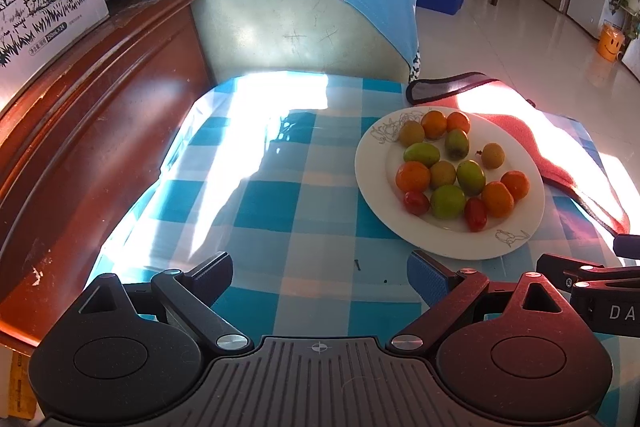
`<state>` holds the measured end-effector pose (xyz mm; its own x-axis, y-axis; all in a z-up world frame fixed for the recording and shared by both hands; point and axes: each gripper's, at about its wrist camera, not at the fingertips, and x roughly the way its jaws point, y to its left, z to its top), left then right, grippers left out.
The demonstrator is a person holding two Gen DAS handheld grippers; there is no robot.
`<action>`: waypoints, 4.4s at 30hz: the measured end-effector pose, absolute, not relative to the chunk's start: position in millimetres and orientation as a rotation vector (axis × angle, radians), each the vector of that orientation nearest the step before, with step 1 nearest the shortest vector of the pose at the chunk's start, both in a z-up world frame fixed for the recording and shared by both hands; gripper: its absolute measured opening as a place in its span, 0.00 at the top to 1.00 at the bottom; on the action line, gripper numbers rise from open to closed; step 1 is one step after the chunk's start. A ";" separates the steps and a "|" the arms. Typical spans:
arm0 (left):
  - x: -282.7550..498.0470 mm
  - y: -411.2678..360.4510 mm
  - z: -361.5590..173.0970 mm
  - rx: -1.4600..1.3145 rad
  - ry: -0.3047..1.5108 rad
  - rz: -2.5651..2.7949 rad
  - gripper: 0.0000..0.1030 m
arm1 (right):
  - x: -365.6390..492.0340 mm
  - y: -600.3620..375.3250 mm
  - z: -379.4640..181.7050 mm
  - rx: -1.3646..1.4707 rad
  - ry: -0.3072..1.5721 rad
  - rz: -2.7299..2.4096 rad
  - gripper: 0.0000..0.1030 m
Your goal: Organize fruits
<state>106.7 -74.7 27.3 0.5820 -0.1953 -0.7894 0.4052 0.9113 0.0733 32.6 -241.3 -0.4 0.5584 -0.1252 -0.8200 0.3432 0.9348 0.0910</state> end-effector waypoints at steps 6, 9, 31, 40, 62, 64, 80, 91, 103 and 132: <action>106.9 -77.5 23.3 0.259 0.882 -0.360 0.08 | 33.1 -239.9 0.6 0.233 0.934 -0.283 0.08; 107.5 -78.5 21.9 0.253 0.888 -0.363 0.07 | 33.9 -239.7 -0.1 0.232 0.935 -0.283 0.08; 110.3 -85.9 12.8 0.272 0.887 -0.352 0.07 | 42.2 -243.0 -8.7 0.227 0.946 -0.339 0.08; 110.8 -89.9 8.6 0.283 0.892 -0.352 0.08 | 46.9 -245.0 -13.2 0.232 0.959 -0.361 0.08; 110.6 -98.5 4.0 0.298 0.884 -0.350 0.08 | 48.8 -243.6 -14.1 0.216 0.956 -0.381 0.07; 111.6 -99.1 3.8 0.295 0.885 -0.348 0.08 | 48.5 -244.3 -14.1 0.215 0.955 -0.389 0.07; 122.2 -100.3 2.8 0.253 0.905 -0.322 0.08 | 52.8 -249.4 -19.4 0.165 0.947 -0.462 0.07; 120.5 -102.3 0.7 0.273 0.909 -0.321 0.08 | 60.6 -238.8 -31.8 0.149 0.973 -0.448 0.07; 118.8 -102.0 0.2 0.287 0.901 -0.318 0.08 | 59.4 -237.8 -30.9 0.147 0.969 -0.452 0.08; 57.4 -44.4 -9.0 0.216 0.961 -0.240 0.08 | 12.9 -195.0 -46.6 0.048 0.978 -0.250 0.08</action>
<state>57.4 -44.4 -9.0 0.5502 -0.1062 -0.8283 0.2965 0.9521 0.0749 12.9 -195.0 -46.6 0.5326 -0.1883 -0.8252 0.2315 0.9702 -0.0720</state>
